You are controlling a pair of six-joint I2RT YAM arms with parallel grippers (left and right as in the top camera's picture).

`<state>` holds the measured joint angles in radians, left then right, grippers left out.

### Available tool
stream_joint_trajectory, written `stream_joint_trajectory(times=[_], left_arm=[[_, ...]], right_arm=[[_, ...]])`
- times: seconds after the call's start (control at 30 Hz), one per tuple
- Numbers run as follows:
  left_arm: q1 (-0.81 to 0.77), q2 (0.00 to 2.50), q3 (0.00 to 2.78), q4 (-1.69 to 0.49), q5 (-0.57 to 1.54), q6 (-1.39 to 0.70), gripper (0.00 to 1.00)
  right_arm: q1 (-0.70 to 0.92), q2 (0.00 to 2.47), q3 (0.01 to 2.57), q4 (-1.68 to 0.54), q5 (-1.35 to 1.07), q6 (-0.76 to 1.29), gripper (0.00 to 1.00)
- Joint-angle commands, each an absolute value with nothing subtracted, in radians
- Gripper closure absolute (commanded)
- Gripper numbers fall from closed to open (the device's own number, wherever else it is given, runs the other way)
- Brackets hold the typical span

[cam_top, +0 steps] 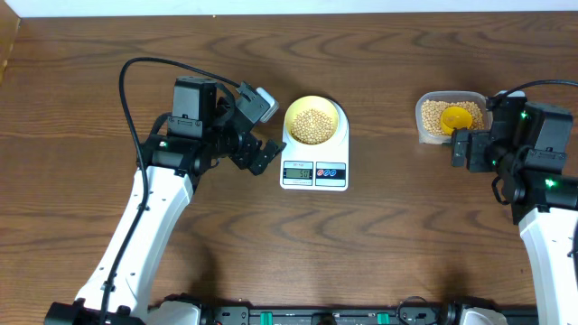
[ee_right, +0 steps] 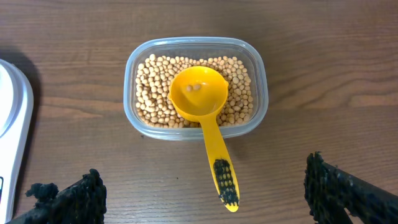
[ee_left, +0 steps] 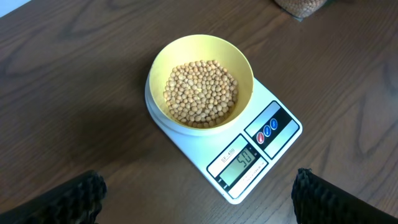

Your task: Scoop item into bowl and weigh 50g on scale

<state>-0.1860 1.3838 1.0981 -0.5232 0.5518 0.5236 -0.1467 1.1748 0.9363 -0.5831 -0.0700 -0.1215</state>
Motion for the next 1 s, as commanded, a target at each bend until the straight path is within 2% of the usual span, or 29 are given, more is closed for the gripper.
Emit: stream_joint_trajectory(times=[0.0, 0.97], left_arm=[[-0.184, 1.373, 1.09, -0.522, 0.565, 0.519, 0.02], [-0.184, 1.328, 1.043, -0.522, 0.565, 0.518, 0.03]], right_arm=[[-0.15, 1.164, 0.956, -0.585, -0.059, -0.136, 0.01], [-0.15, 1.164, 0.956, -0.585, -0.059, -0.136, 0.01]])
